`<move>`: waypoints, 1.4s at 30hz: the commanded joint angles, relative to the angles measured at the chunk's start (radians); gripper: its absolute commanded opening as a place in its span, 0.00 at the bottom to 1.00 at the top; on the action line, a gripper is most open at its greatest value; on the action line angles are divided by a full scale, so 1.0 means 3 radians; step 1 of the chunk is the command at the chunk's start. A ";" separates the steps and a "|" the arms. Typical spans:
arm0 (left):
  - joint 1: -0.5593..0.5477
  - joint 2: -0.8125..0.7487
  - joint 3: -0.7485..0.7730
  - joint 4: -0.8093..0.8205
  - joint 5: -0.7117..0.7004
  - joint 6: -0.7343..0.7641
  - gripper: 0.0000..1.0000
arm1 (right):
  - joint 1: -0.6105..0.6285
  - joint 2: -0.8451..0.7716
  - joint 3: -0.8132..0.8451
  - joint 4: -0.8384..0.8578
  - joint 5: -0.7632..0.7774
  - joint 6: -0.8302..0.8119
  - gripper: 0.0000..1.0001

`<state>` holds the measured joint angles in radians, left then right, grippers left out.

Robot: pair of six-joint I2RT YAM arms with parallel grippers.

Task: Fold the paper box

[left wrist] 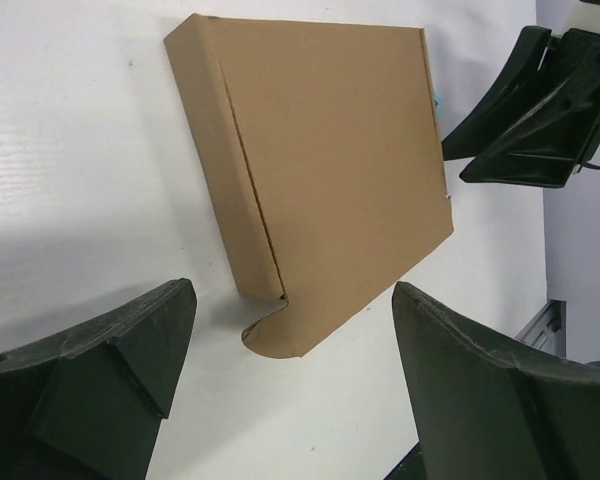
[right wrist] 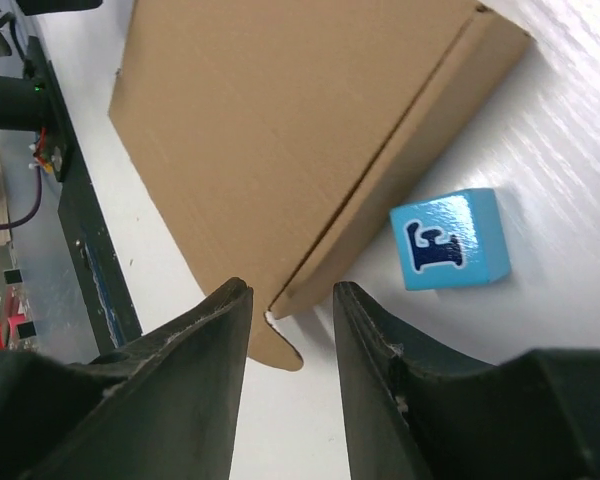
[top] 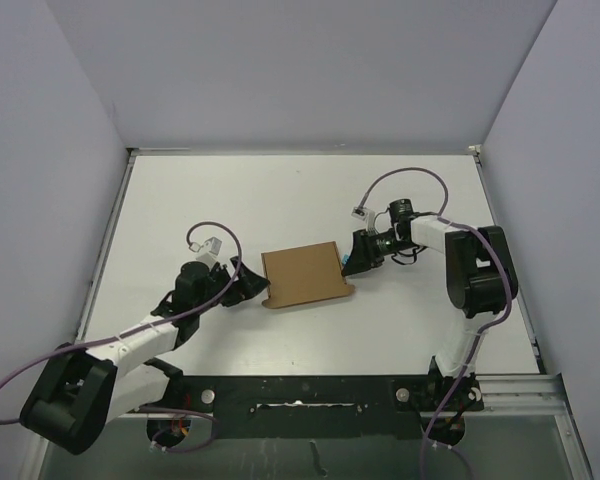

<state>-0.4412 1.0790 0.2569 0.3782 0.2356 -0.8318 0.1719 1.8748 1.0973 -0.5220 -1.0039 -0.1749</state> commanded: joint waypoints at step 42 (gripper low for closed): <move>0.0029 0.1165 0.0300 0.1199 0.0263 -0.0719 0.86 | -0.0236 0.0658 0.0205 0.0181 -0.0232 0.0568 0.16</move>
<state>-0.4347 1.3960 0.2874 0.6113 0.2810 -1.0241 0.1097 2.0575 1.1393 -0.4808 -1.1408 0.0200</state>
